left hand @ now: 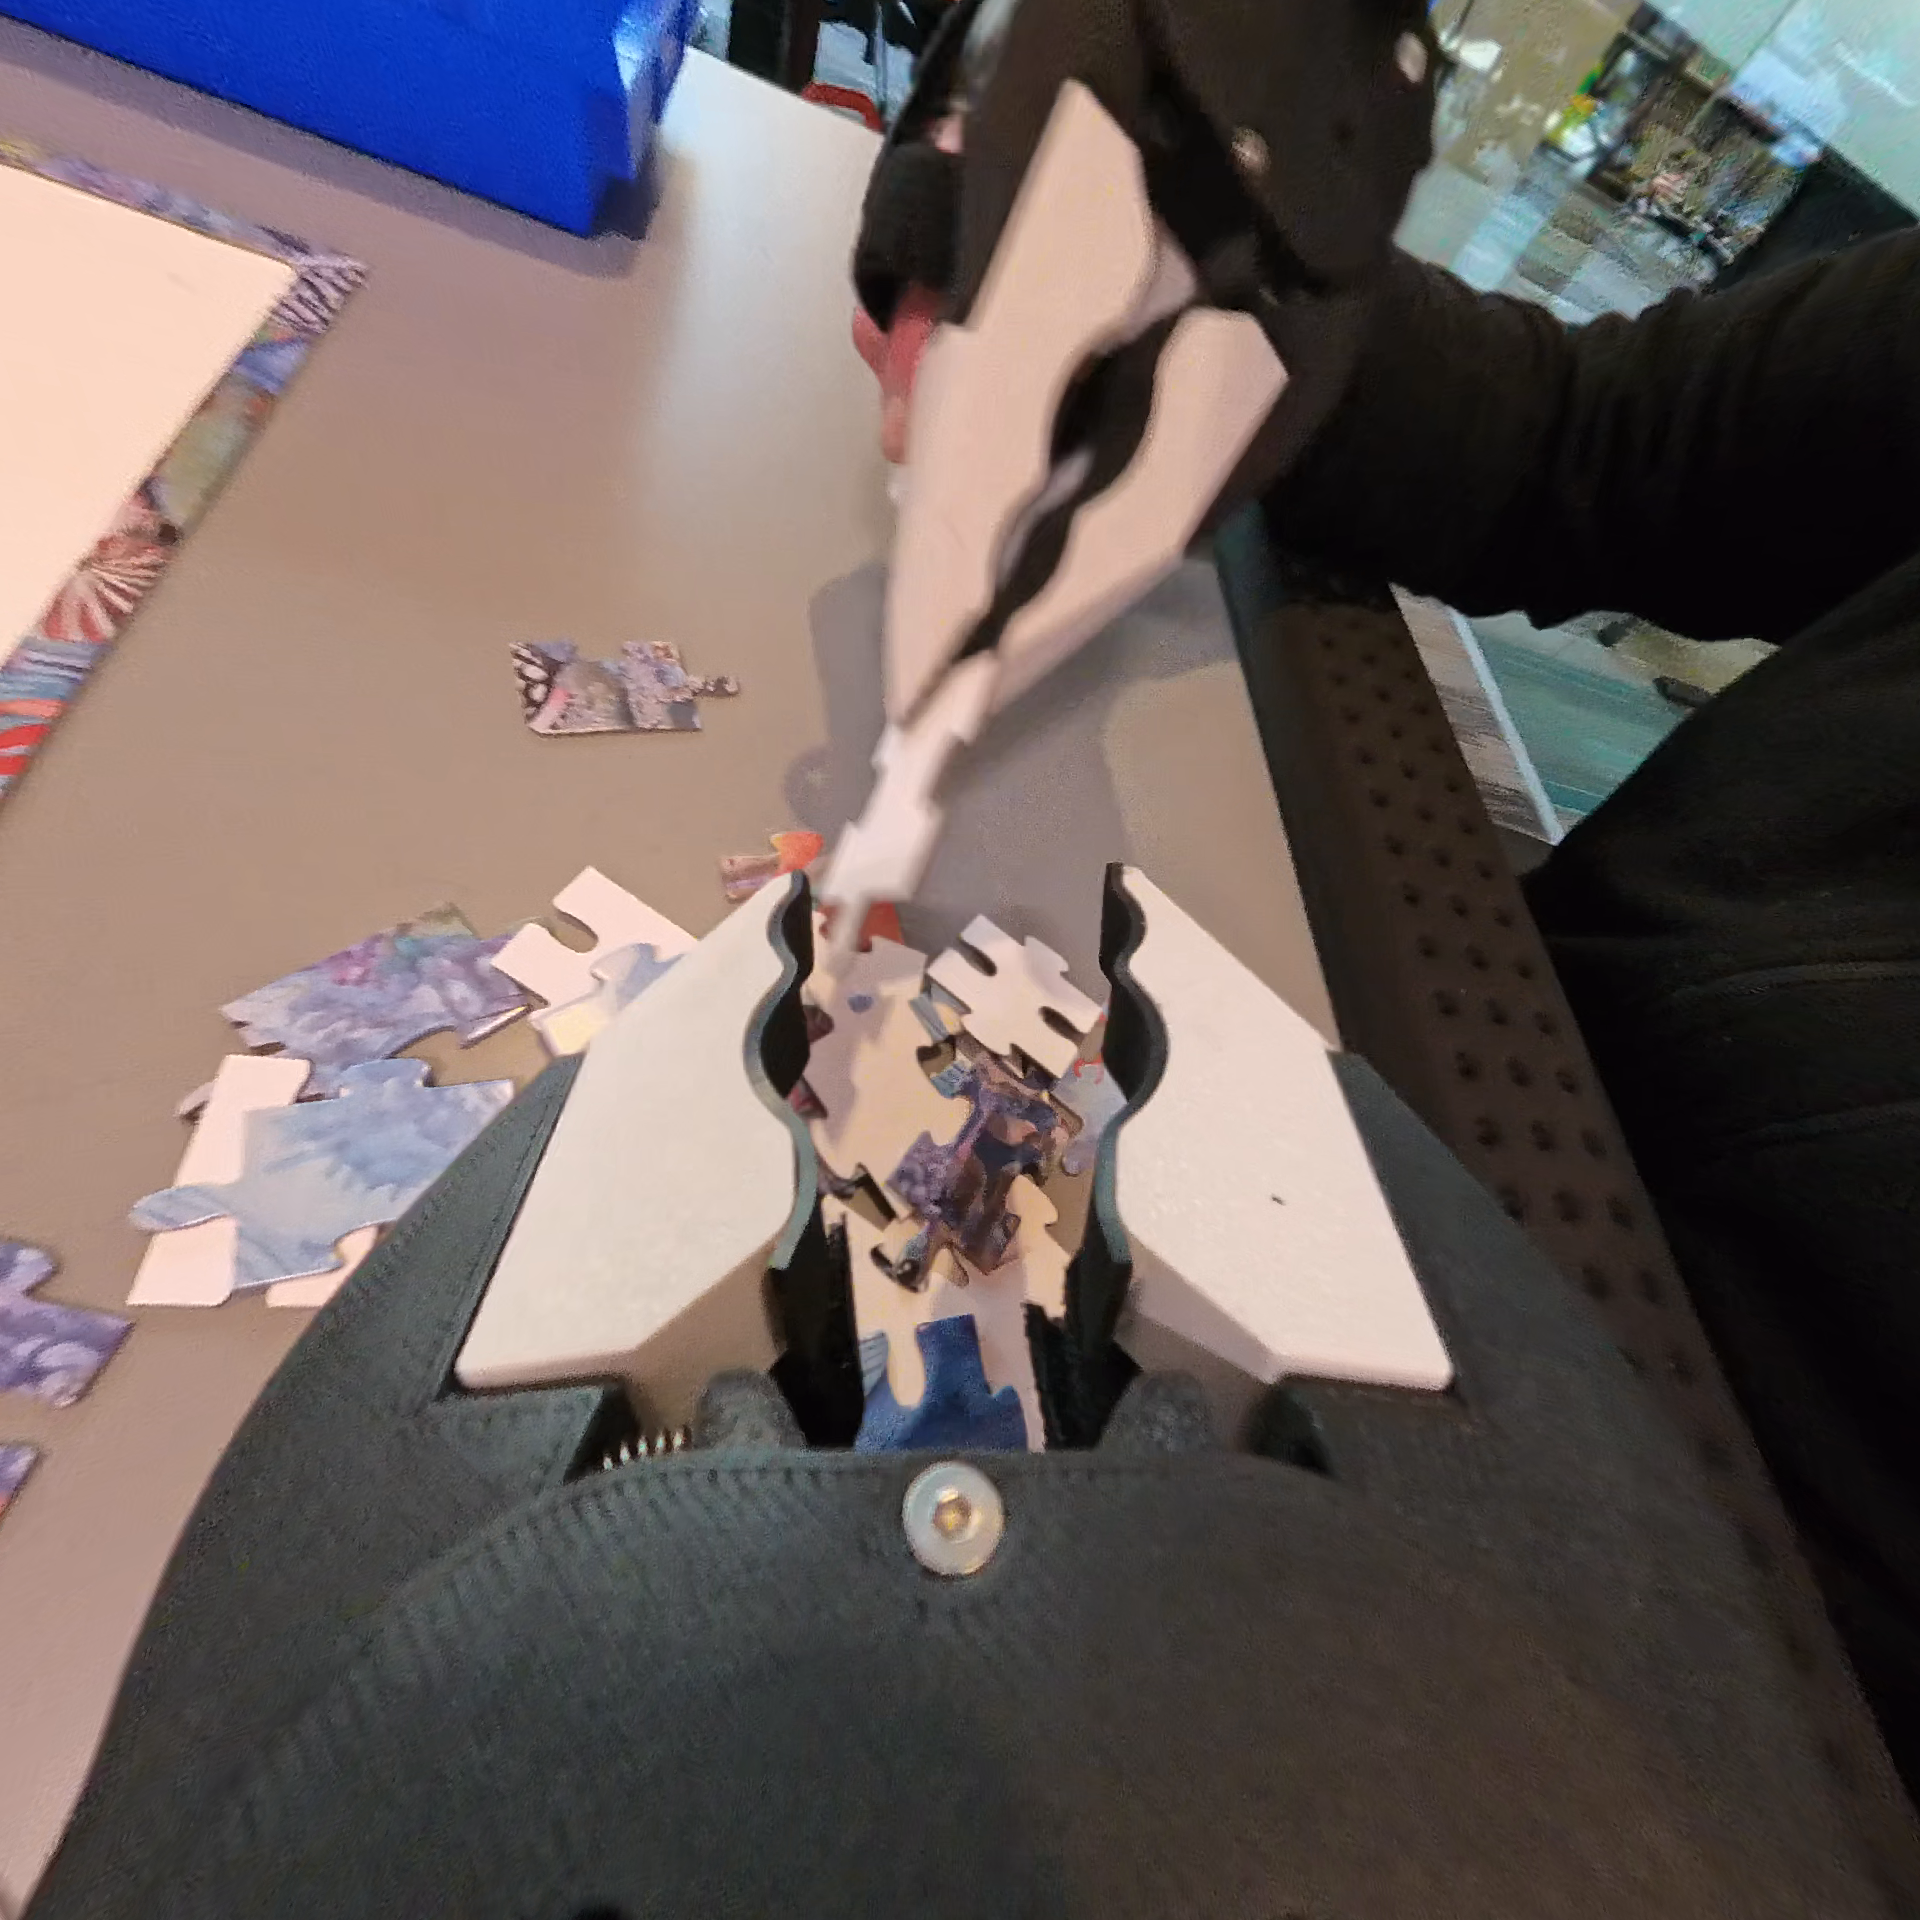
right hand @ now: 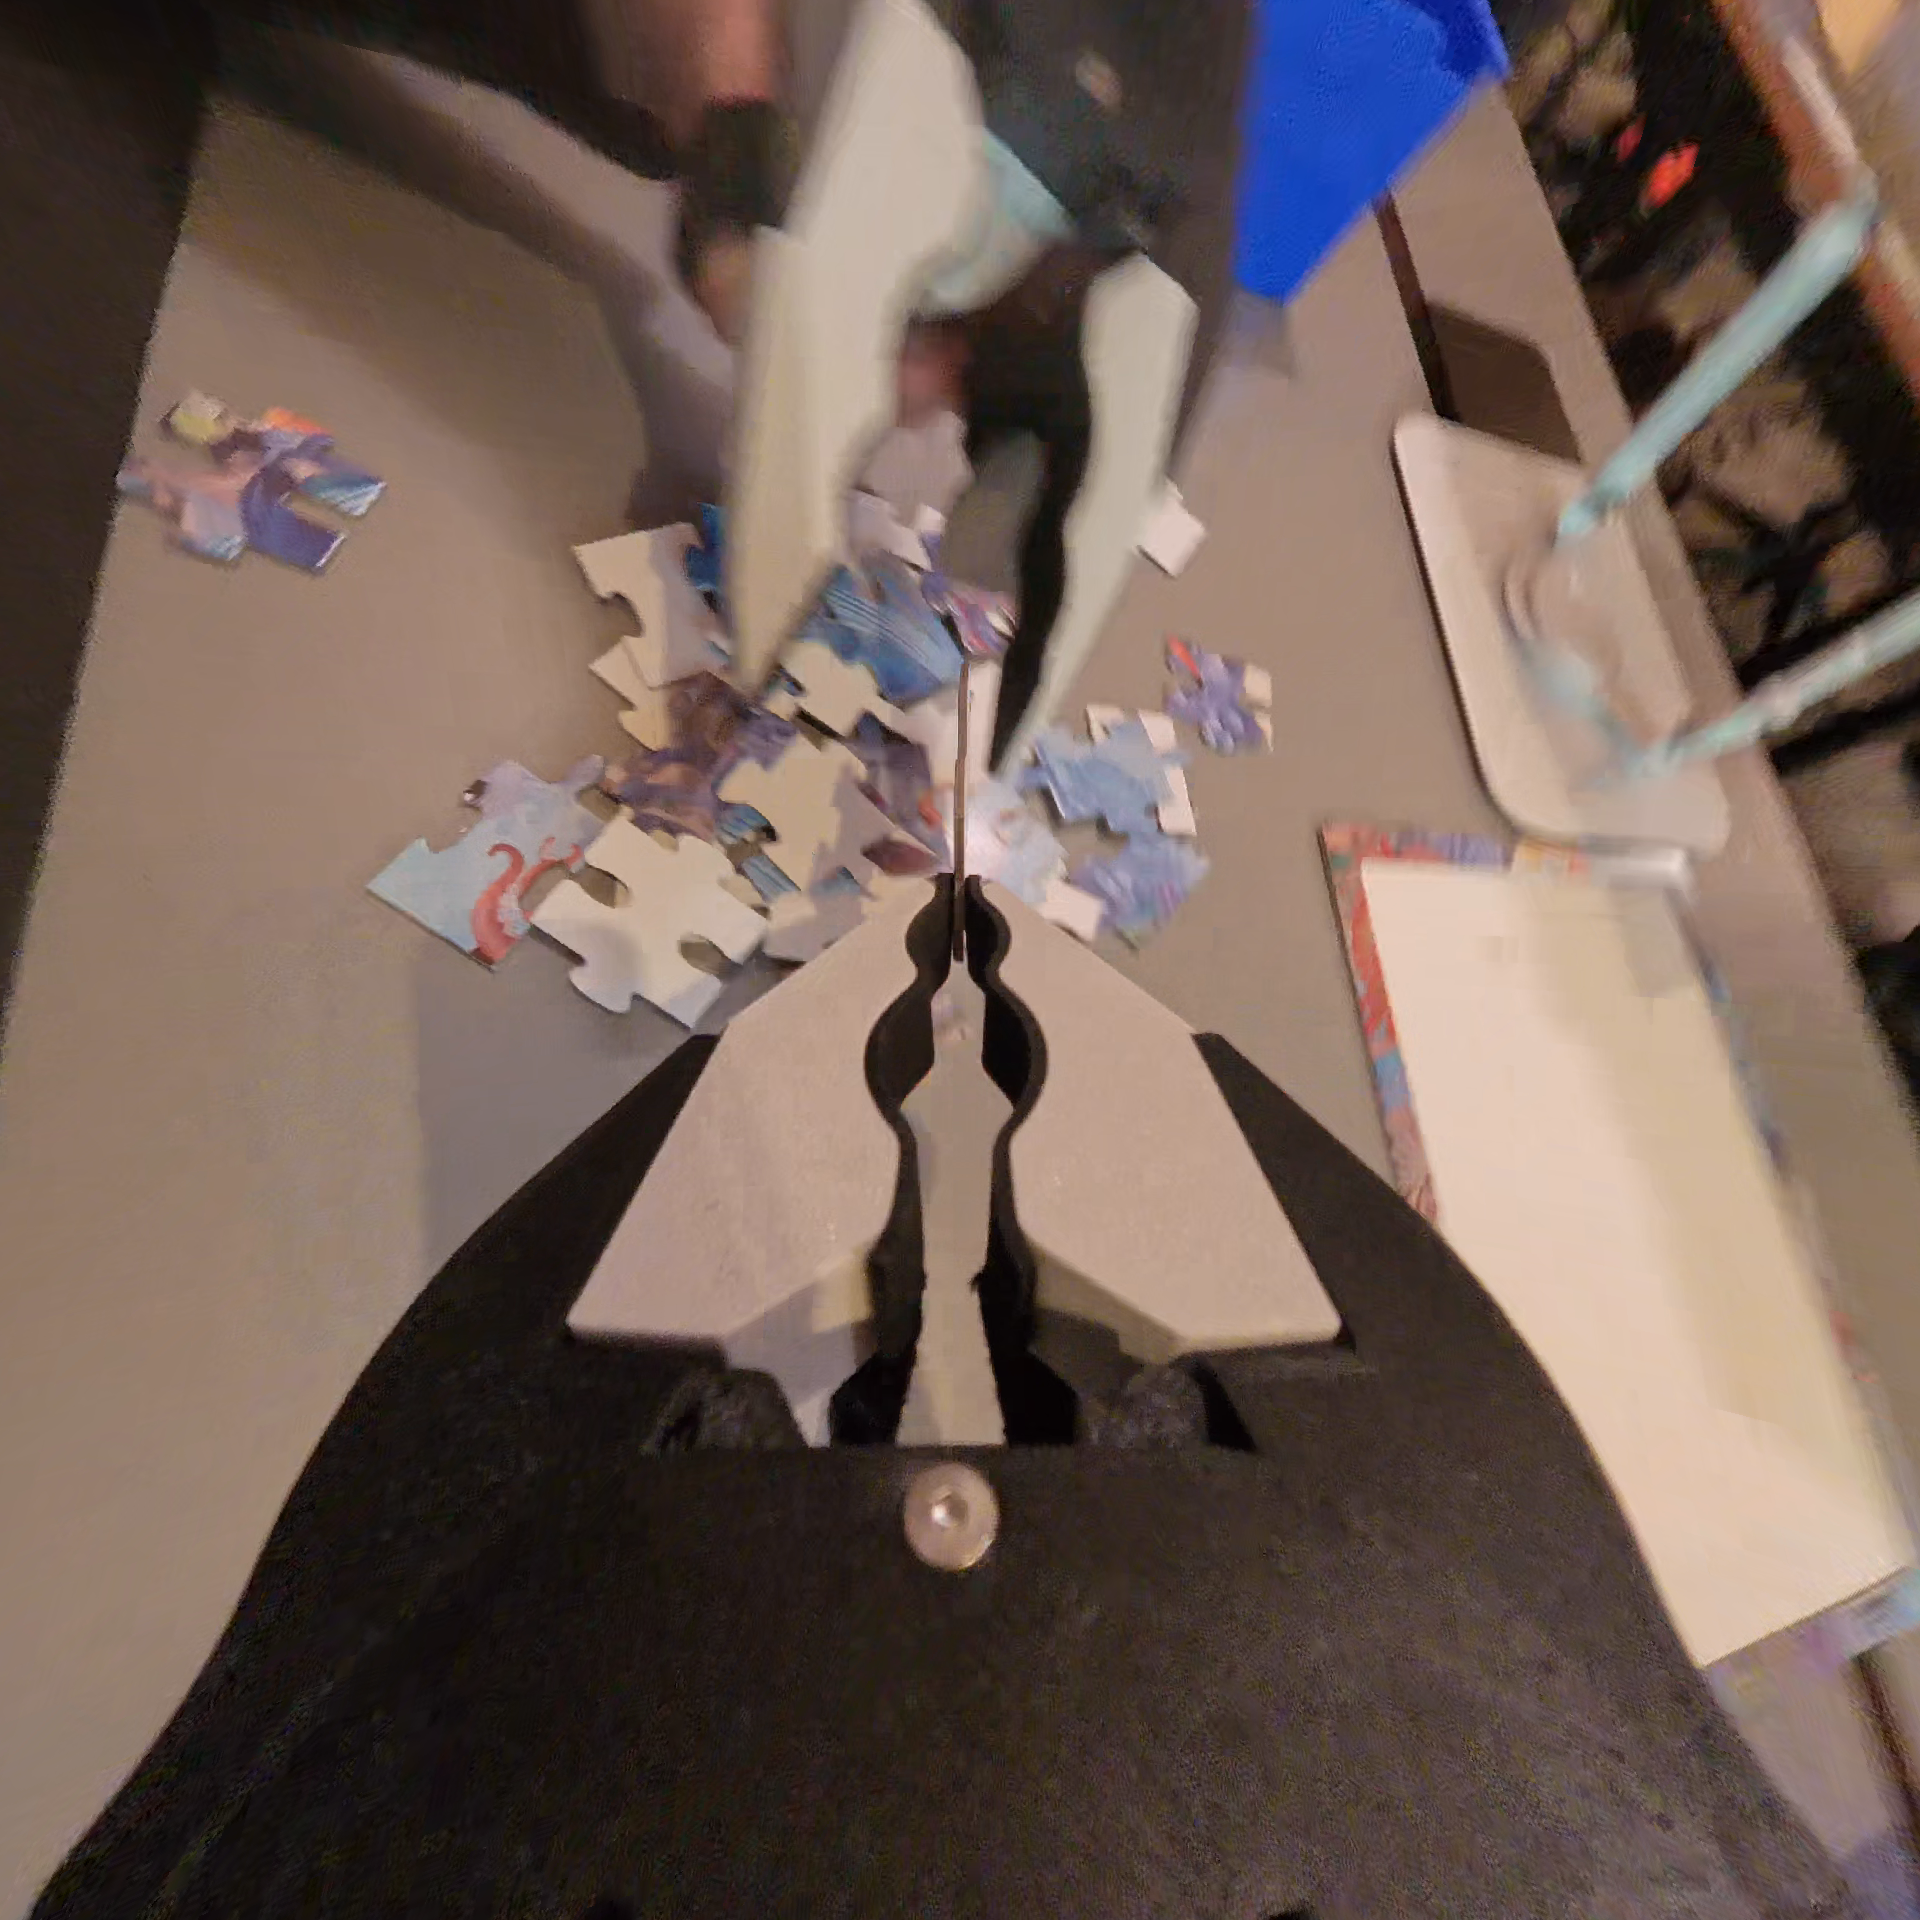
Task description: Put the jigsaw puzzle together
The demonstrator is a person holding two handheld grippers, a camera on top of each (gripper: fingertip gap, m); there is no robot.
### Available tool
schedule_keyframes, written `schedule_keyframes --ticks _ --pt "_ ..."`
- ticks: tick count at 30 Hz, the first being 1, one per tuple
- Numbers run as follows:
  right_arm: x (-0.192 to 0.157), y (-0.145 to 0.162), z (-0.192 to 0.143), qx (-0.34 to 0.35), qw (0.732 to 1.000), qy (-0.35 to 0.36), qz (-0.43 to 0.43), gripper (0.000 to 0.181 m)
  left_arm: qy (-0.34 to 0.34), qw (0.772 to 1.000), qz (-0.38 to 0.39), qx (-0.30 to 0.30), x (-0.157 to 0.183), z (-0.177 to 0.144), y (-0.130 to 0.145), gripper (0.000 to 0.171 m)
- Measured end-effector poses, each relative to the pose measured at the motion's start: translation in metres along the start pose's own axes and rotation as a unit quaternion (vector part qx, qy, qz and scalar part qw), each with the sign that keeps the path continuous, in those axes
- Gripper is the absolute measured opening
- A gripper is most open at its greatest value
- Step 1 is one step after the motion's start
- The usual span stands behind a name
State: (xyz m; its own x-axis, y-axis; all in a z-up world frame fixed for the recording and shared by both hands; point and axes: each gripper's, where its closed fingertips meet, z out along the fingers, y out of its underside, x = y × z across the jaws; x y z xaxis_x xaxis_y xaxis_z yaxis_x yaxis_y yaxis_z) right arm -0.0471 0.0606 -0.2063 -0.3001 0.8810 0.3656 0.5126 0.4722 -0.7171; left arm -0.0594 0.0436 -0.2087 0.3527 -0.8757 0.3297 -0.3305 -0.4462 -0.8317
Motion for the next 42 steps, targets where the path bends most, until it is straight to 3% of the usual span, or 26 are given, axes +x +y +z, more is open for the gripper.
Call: schedule_keyframes --ticks 4,8,13,16,18,20,25,27,29,31,32,36,40,42 --pt "0.033 0.043 -0.017 -0.003 0.977 -0.036 0.208 0.0 -0.039 0.999 0.009 -0.028 -0.011 -0.003 0.008 0.058" --pt "0.054 0.079 -0.035 0.016 0.928 -0.063 0.367 0.0 -0.075 0.993 0.032 -0.089 -0.018 -0.001 0.026 0.059" --pt "0.06 0.117 -0.052 -0.015 0.893 -0.068 0.444 0.0 -0.108 0.973 0.071 -0.192 -0.024 0.002 0.058 0.069" --pt "0.058 0.137 -0.054 -0.035 0.875 -0.073 0.478 0.0 -0.106 0.966 0.086 -0.221 -0.023 0.008 0.07 0.07" --pt "0.058 0.15 -0.052 -0.058 0.865 -0.064 0.494 0.015 -0.111 0.964 0.094 -0.223 -0.024 0.011 0.07 0.069" --pt "0.064 0.162 -0.053 -0.082 0.865 -0.032 0.495 0.032 -0.114 0.963 0.098 -0.224 -0.025 0.01 0.07 0.065" --pt "0.076 0.147 -0.065 -0.088 0.898 0.019 0.43 0.037 -0.108 0.963 0.107 -0.221 -0.023 0.013 0.07 0.049" --pt "0.071 0.133 -0.063 -0.08 0.914 0.01 0.399 0.035 -0.106 0.964 0.109 -0.218 -0.022 0.013 0.069 0.043" --pt "0.061 0.117 -0.055 -0.074 0.931 -0.009 0.357 0.032 -0.102 0.965 0.112 -0.214 -0.022 0.014 0.068 0.02" --pt "0.047 0.1 -0.044 -0.068 0.941 -0.039 0.33 0.033 -0.095 0.965 0.116 -0.215 -0.02 0.015 0.069 0.015" --pt "0.039 0.089 -0.038 -0.057 0.946 -0.054 0.313 0.032 -0.092 0.965 0.12 -0.214 -0.018 0.015 0.069 0.0" --pt "0.007 0.061 -0.012 -0.061 0.962 -0.102 0.244 0.034 -0.089 0.967 0.121 -0.205 -0.015 0.015 0.065 0.002" --pt "-0.019 0.037 0.001 -0.053 0.974 -0.131 0.179 0.039 -0.062 0.969 0.111 -0.211 0.003 0.012 0.062 0.051" --pt "-0.028 0.029 0.007 -0.048 0.976 -0.139 0.161 0.039 -0.071 0.96 0.113 -0.245 0.004 0.017 0.071 0.063"
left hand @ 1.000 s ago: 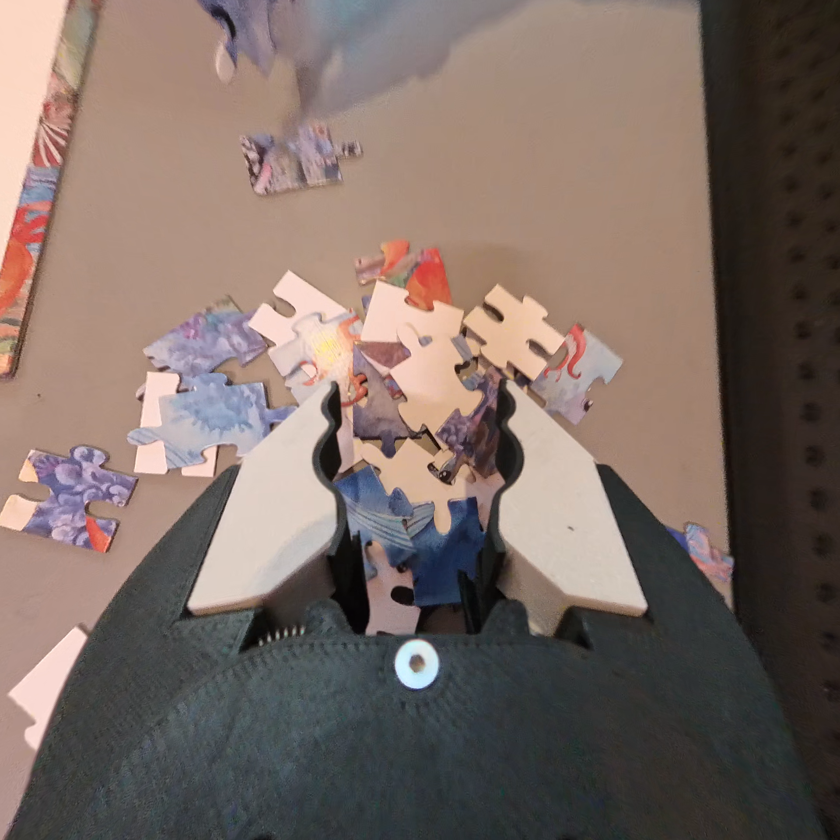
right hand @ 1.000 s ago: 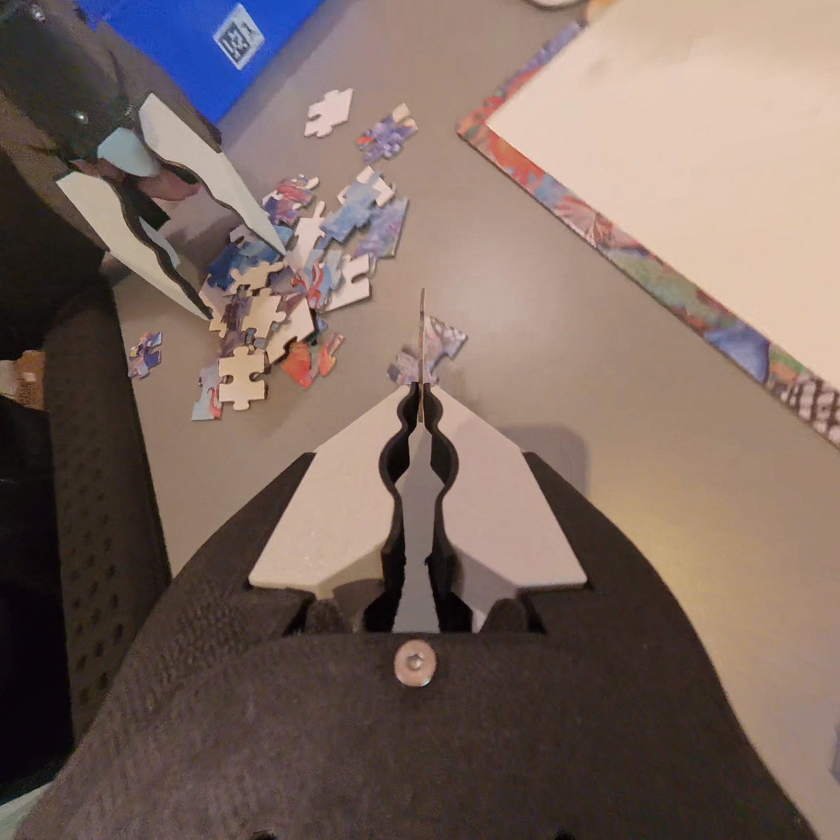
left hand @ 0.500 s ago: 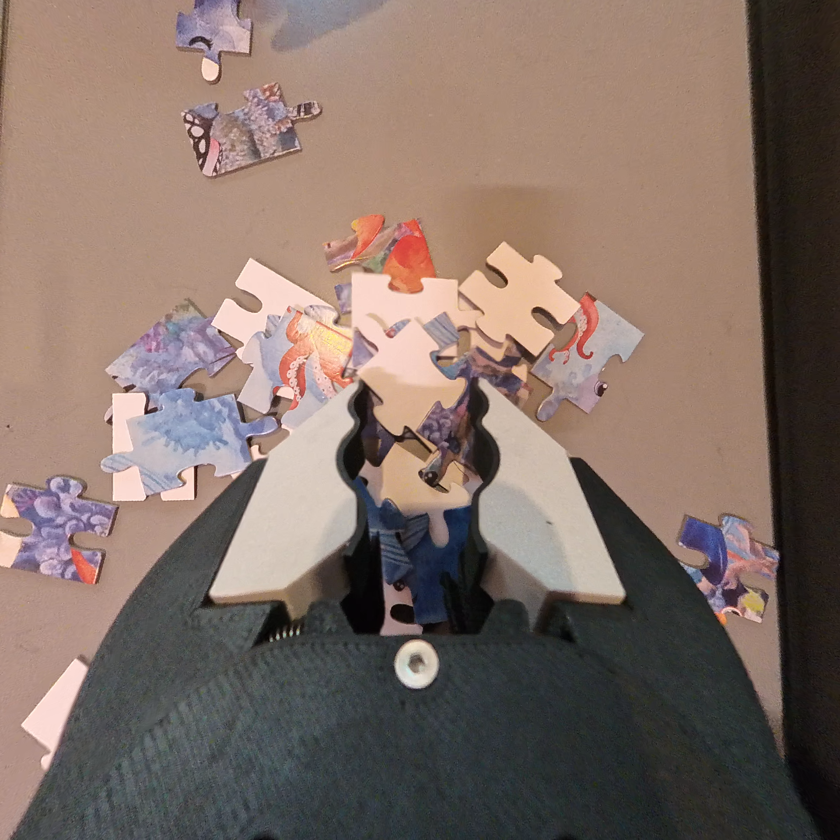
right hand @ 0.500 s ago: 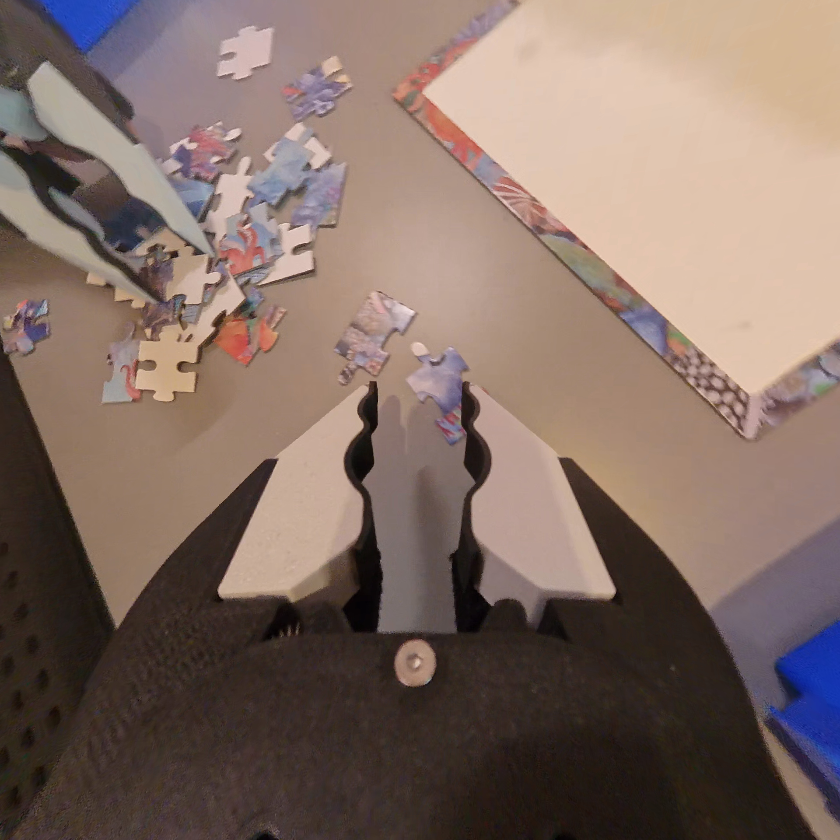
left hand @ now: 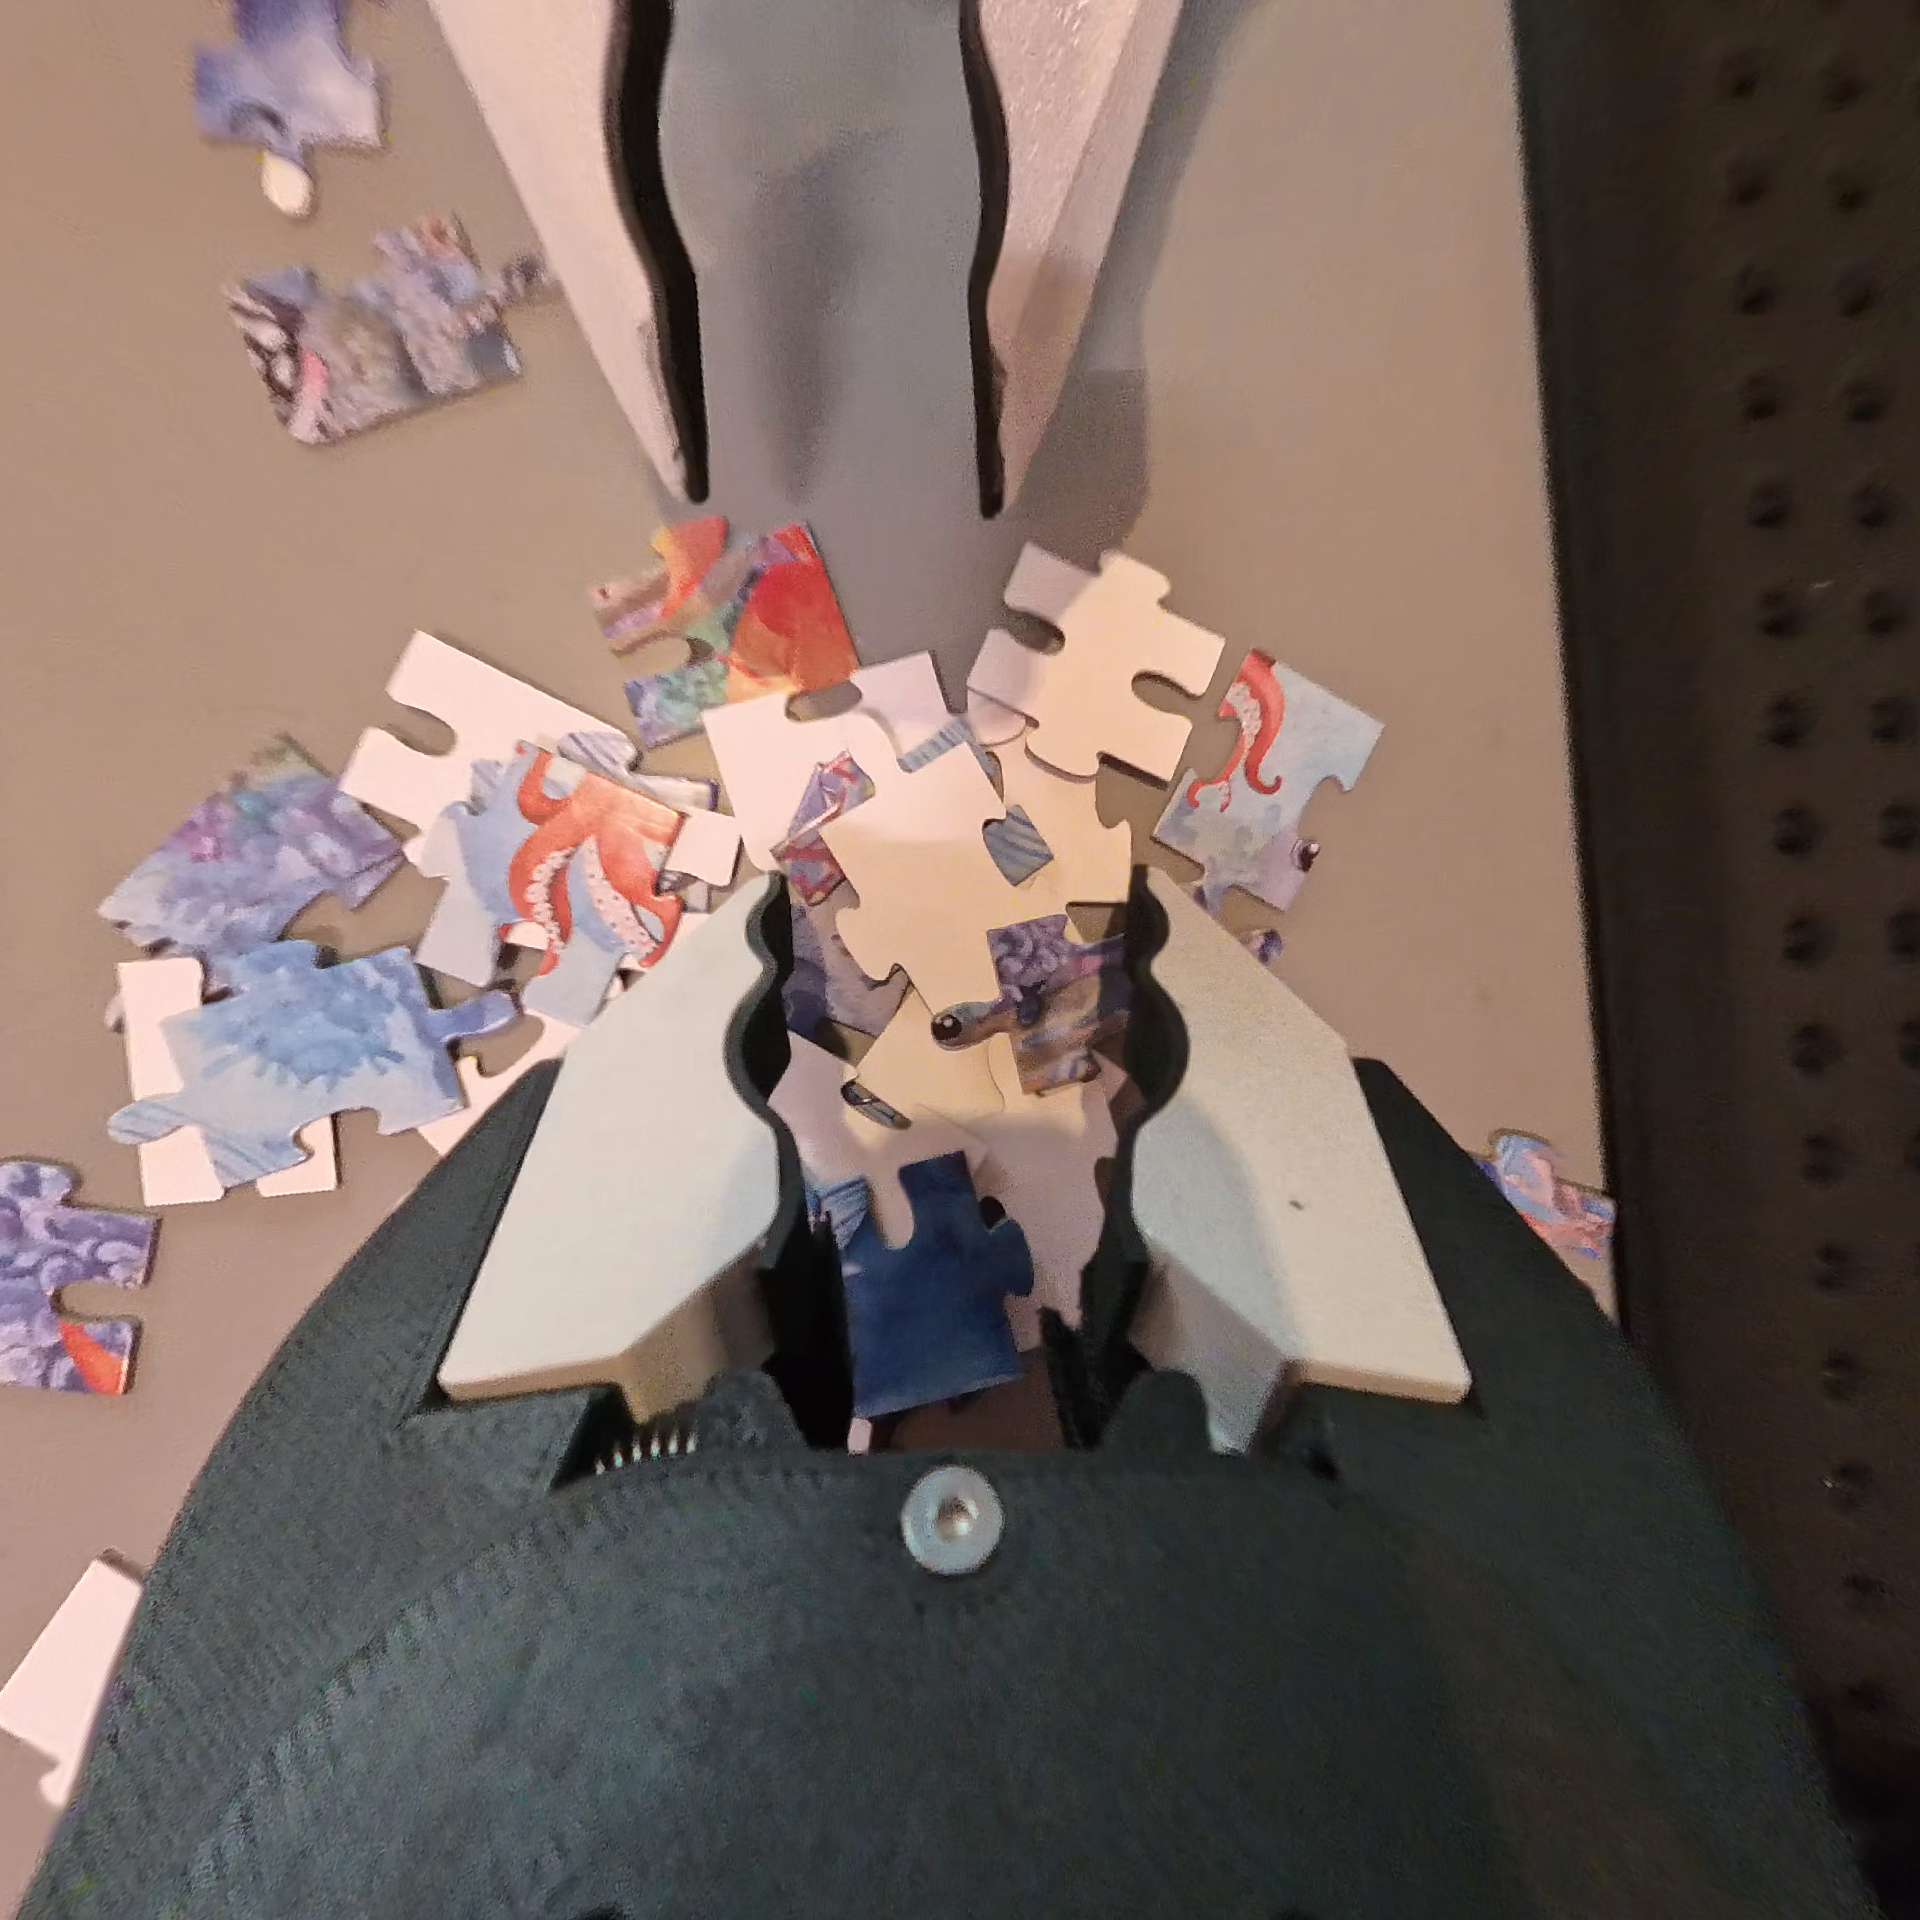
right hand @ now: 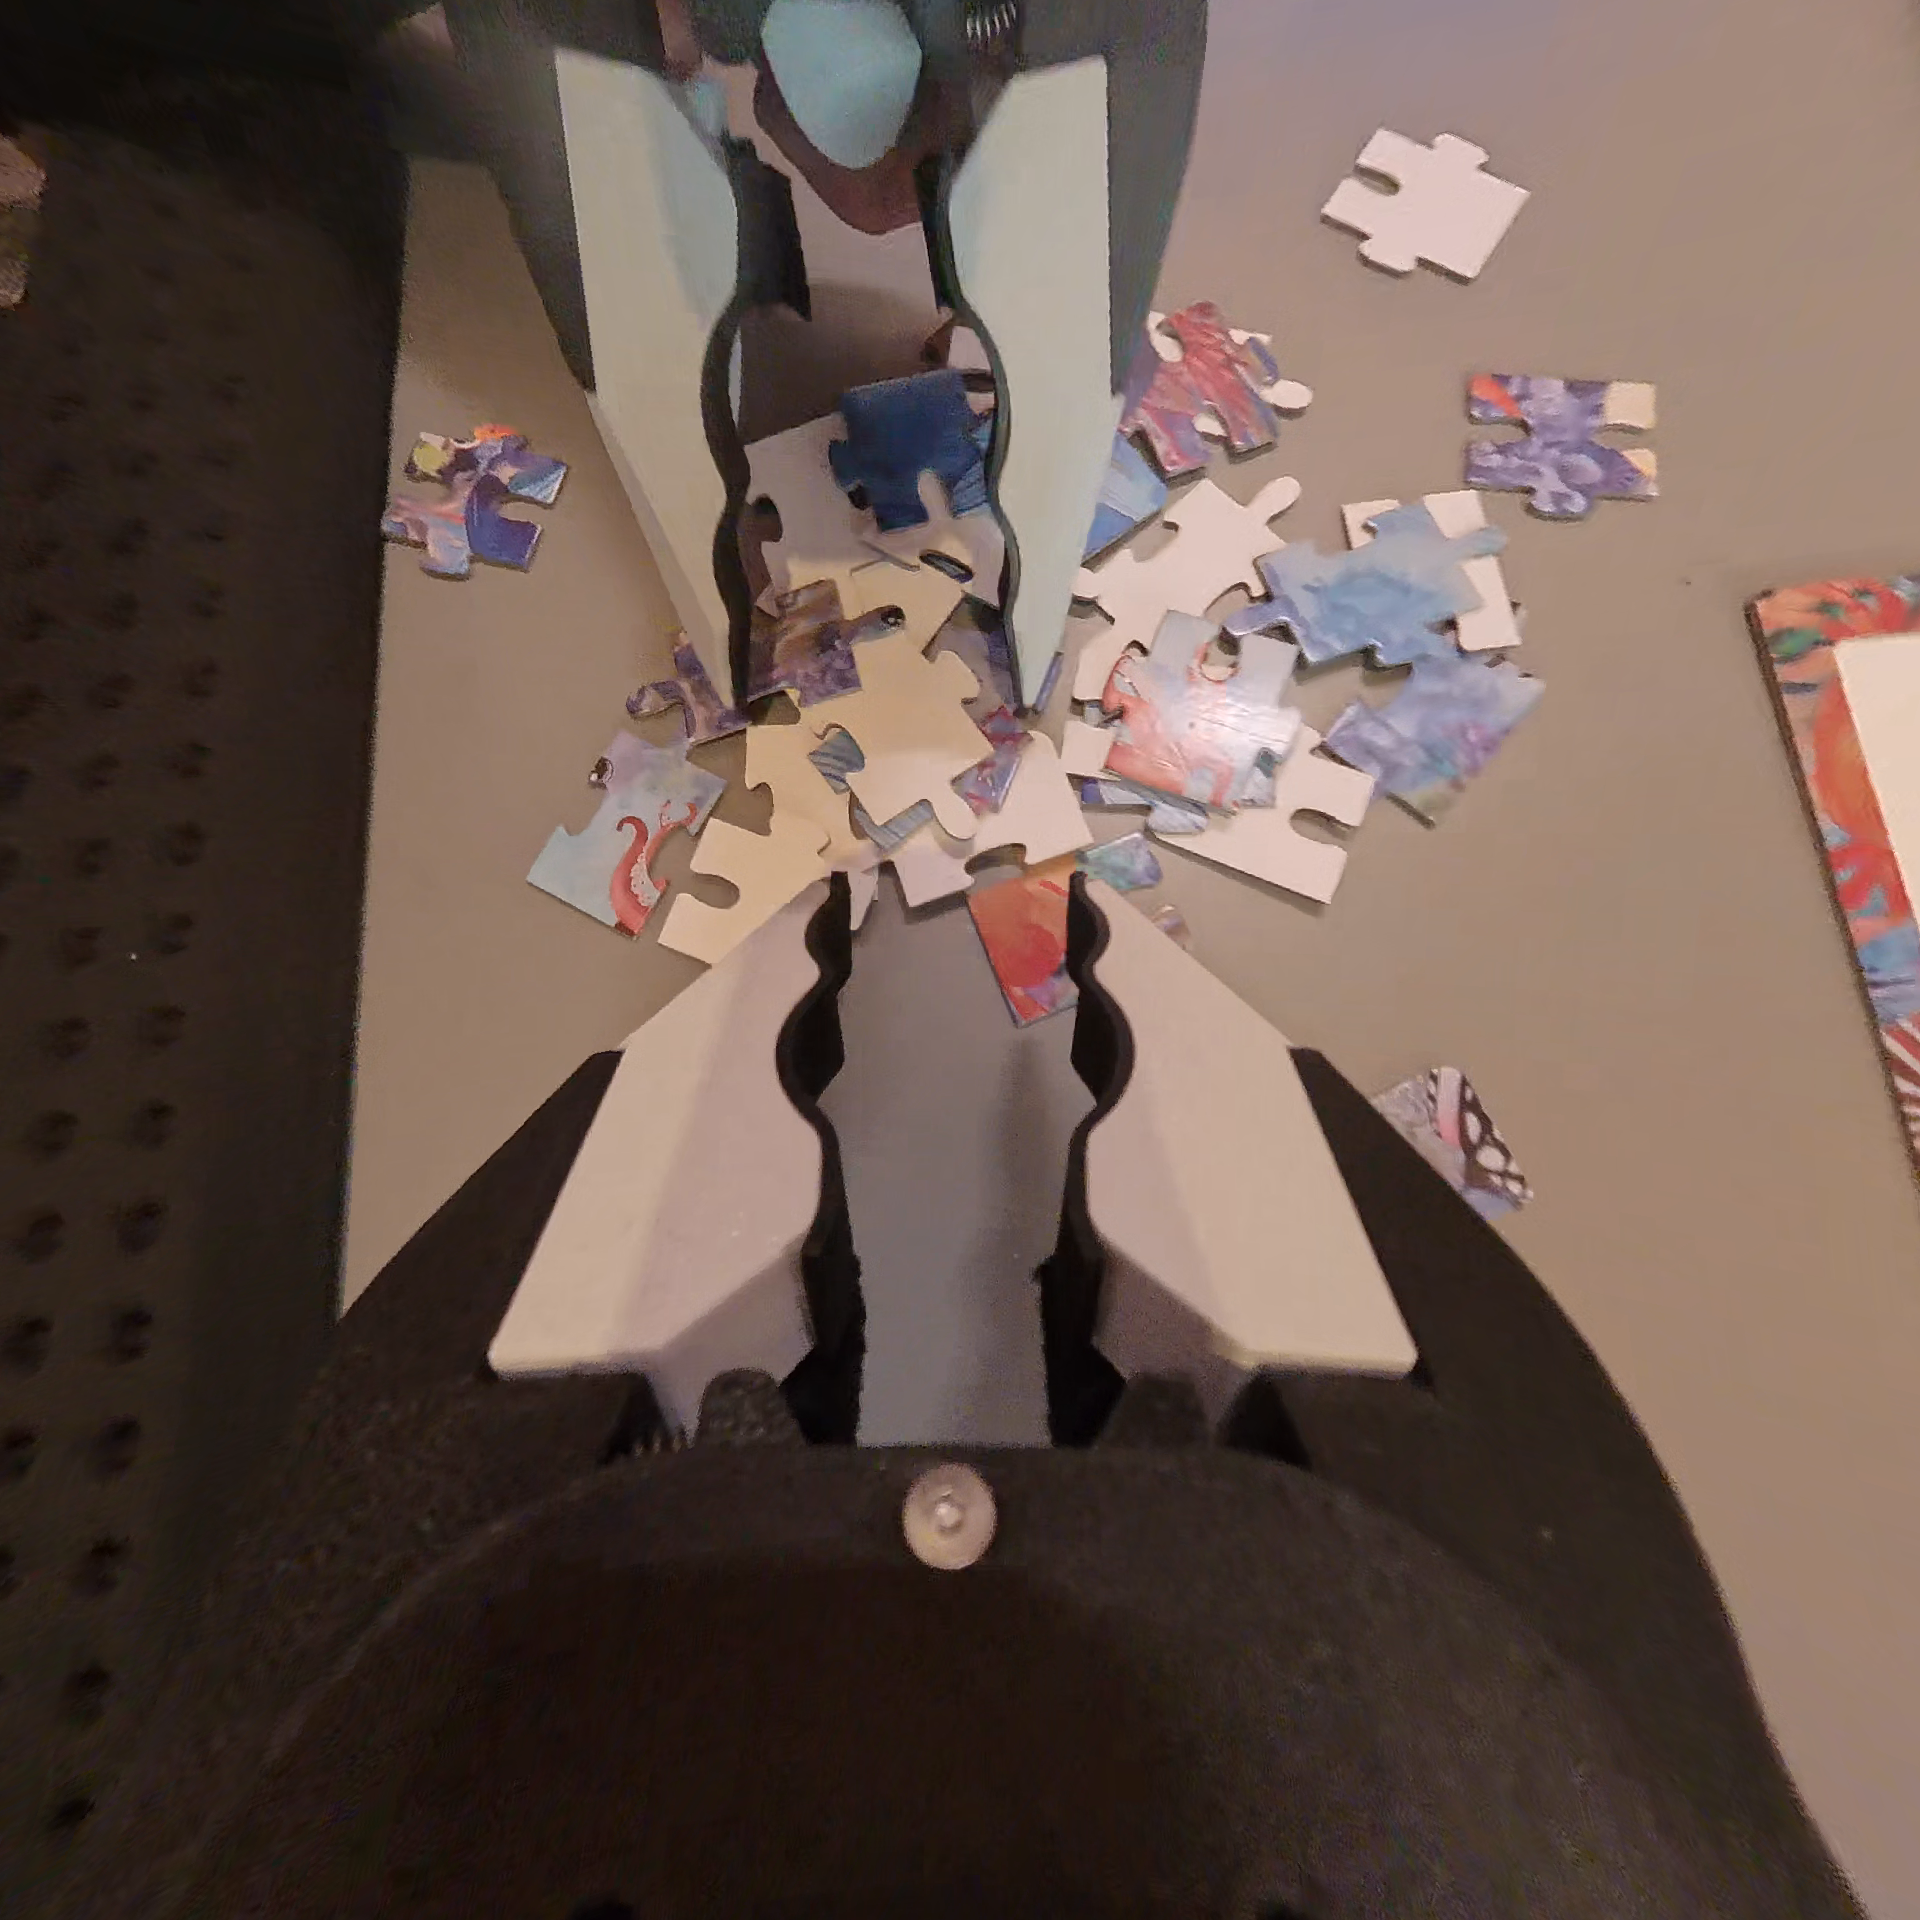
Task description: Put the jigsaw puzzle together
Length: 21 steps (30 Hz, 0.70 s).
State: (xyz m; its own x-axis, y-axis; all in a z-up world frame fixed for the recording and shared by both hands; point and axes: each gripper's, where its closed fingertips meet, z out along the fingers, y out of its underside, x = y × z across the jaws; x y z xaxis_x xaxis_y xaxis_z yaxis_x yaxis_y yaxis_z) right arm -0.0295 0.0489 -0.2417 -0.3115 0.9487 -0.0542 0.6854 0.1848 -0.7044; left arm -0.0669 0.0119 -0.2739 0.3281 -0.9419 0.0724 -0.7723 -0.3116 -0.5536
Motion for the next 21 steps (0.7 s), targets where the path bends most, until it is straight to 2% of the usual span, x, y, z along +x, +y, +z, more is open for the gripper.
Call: schedule_keyframes --ticks 2,3,4,10,16,19,21 --pt "-0.003 0.0 0.007 -0.01 1.0 0.001 -0.012 0.038 -0.015 0.999 0.008 -0.038 0.0 0.011 0.007 0.064" --pt "-0.005 0.0 0.01 -0.01 1.0 0.0 -0.017 0.037 -0.024 0.999 0.01 -0.035 -0.002 0.013 0.004 0.054" --pt "-0.005 0.0 0.011 -0.008 1.0 -0.003 -0.016 0.037 -0.025 0.999 0.003 -0.035 -0.002 0.013 0.003 0.051" --pt "-0.001 0.001 0.011 0.001 1.0 -0.003 -0.002 0.034 -0.034 0.999 0.005 -0.021 -0.007 0.013 0.0 0.05" --pt "-0.004 -0.007 0.007 0.032 0.999 -0.006 -0.024 0.037 -0.006 0.999 -0.023 0.04 -0.007 0.004 -0.013 0.05" --pt "-0.015 -0.017 0.008 0.053 0.994 0.002 -0.091 0.039 0.027 0.994 -0.048 0.09 -0.005 -0.003 -0.024 0.05" --pt "-0.02 -0.019 0.009 0.043 0.988 0.025 -0.148 0.04 0.06 0.988 -0.066 0.129 -0.002 -0.01 -0.032 0.05"
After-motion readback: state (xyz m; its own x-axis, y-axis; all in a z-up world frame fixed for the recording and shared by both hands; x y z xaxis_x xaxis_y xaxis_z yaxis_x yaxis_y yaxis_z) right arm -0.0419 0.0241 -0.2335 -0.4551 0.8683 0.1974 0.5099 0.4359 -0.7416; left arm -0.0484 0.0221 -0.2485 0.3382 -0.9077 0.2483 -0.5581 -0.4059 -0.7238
